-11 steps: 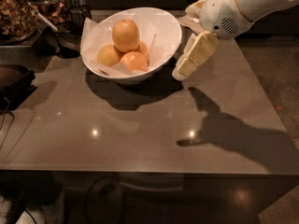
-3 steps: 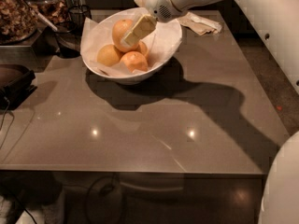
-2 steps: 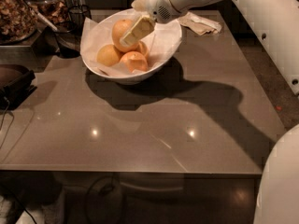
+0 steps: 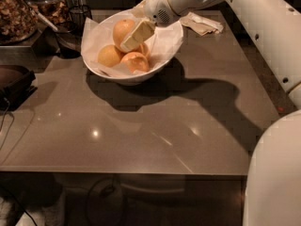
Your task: Pick orange from white bowl
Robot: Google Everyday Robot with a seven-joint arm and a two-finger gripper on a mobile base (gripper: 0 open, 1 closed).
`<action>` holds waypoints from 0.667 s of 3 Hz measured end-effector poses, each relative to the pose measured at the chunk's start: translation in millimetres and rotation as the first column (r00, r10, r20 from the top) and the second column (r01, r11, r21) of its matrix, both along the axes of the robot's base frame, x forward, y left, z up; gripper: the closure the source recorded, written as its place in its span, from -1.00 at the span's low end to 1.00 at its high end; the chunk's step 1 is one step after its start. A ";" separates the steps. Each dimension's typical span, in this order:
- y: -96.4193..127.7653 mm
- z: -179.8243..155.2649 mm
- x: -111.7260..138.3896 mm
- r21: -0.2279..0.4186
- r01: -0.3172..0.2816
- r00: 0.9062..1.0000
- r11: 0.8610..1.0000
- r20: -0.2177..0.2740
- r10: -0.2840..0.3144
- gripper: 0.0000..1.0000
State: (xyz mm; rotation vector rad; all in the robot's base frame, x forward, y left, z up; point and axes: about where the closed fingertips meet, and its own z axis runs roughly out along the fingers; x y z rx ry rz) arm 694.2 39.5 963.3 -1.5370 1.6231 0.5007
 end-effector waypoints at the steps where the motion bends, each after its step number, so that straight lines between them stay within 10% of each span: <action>1: 4.4 -6.5 4.5 -0.002 -0.016 1.000 1.000 -0.022 0.016 -0.58; 2: 7.8 -11.1 7.8 -0.005 -0.026 0.999 1.000 -0.039 0.026 -0.56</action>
Offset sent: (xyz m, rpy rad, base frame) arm 0.0129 0.0055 -0.0109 -0.0073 0.0513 0.0295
